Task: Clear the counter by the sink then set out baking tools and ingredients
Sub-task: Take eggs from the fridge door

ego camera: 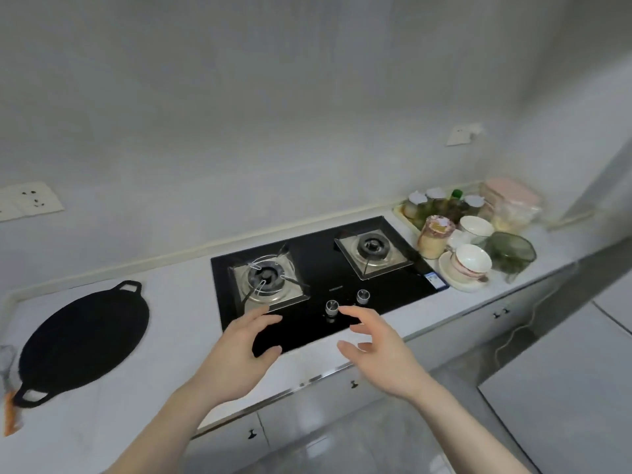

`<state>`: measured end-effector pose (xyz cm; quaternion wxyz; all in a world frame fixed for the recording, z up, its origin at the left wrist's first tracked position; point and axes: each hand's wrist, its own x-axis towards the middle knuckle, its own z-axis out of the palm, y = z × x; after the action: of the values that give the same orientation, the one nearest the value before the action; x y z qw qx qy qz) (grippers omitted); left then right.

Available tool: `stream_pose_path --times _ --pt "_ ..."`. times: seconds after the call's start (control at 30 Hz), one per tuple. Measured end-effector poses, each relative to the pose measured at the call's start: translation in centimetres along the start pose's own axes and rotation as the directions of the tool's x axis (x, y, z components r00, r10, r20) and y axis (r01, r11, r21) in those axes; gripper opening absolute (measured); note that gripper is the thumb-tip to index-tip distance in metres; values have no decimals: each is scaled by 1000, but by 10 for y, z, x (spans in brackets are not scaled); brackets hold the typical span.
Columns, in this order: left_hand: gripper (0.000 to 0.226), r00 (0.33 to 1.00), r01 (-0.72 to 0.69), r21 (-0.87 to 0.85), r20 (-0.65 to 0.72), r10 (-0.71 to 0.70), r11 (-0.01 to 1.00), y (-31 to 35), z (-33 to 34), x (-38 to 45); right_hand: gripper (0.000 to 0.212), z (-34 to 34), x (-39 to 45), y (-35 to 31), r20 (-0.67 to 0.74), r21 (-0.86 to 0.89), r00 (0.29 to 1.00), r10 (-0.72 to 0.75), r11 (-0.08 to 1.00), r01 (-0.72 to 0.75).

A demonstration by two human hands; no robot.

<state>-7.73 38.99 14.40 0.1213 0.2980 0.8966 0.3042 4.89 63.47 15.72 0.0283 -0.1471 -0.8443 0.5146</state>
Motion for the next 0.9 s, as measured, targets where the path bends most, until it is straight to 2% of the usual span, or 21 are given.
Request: stream_pose_path --times 0.23,0.4,0.63,0.9 --pt "50 982 -160 3 98 159 987 141 82 80 50 -160 -37 67 -206 -2 975 82 996 -85" --pt "50 930 -311 -29 197 311 950 242 141 132 50 -255 -66 111 -358 13 925 125 992 -129" --pt "50 830 -483 -28 303 467 875 334 200 205 48 -334 -87 154 -540 40 824 174 983 -182" --pt "45 708 -591 -173 356 610 788 421 244 305 47 -405 -73 174 -695 90 678 241 964 -250"
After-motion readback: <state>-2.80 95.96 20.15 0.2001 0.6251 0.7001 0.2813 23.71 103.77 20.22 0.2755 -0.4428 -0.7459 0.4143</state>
